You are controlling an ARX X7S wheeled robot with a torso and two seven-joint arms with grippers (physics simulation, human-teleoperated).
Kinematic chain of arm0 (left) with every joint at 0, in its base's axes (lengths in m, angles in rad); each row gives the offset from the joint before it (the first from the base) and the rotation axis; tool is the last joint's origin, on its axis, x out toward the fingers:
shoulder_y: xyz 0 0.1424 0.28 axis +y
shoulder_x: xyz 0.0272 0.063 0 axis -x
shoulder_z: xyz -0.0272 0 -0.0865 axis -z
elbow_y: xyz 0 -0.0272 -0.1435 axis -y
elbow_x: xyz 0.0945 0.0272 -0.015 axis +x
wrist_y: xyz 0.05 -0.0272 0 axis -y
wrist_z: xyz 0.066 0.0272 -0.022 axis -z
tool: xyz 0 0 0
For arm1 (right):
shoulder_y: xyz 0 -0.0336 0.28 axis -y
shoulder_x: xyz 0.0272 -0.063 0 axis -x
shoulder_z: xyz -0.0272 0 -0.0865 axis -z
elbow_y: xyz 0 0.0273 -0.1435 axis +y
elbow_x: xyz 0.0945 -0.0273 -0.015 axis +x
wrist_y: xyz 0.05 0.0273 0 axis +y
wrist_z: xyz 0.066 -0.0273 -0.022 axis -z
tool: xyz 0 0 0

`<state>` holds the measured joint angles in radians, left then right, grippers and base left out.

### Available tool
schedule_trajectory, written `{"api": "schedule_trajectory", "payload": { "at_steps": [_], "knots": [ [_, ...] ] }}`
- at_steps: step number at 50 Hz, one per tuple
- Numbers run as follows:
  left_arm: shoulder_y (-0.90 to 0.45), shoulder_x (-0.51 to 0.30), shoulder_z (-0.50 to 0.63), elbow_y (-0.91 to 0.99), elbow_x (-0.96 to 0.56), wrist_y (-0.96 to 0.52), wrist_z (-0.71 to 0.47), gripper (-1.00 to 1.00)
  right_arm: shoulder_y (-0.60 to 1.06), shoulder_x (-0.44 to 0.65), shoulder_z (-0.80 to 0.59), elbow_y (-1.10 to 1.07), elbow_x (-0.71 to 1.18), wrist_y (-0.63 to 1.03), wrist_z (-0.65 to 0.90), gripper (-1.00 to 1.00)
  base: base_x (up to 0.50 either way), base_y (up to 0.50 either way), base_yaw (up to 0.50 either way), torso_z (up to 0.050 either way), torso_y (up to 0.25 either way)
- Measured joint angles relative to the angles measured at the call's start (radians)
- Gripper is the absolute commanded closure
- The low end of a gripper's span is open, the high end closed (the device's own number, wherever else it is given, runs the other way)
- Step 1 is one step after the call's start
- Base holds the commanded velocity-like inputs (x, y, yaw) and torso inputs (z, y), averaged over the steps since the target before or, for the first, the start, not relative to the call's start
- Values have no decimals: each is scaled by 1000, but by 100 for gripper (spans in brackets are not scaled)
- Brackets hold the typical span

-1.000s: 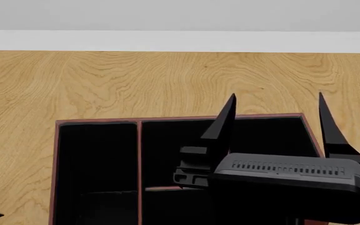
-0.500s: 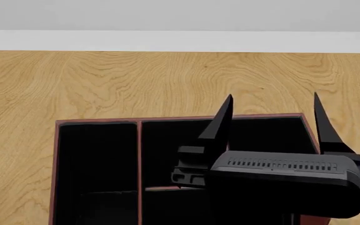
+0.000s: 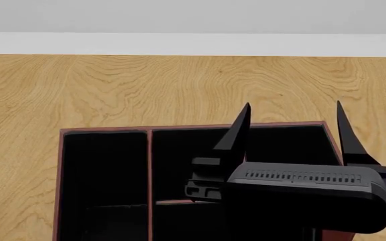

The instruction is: Pick up the book and place it in the back compartment of the caddy.

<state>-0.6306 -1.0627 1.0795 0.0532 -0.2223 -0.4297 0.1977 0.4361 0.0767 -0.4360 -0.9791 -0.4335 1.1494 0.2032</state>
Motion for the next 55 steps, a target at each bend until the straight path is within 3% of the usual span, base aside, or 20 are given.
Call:
{"api": "schedule_trajectory", "payload": {
  "at_steps": [9,19,41,55],
  "knots": [
    [25,-26,30,19,12,52,-81,100,5,4,-8,-14,-4,14,4,-100,4,-3,-10,0,0],
    [101,-93,13,163,64,43,-149,100,13,2,-19,-29,-10,29,4,-100,1,-2,-7,0,0],
    [130,-249,-73,388,29,3,-134,100,12,-4,-15,-34,-6,21,1,-100,0,0,-1,0,0],
    [61,-344,-201,501,-123,-57,-98,100,8,-4,-9,-31,2,11,4,-100,0,0,0,0,1]
  ]
}}
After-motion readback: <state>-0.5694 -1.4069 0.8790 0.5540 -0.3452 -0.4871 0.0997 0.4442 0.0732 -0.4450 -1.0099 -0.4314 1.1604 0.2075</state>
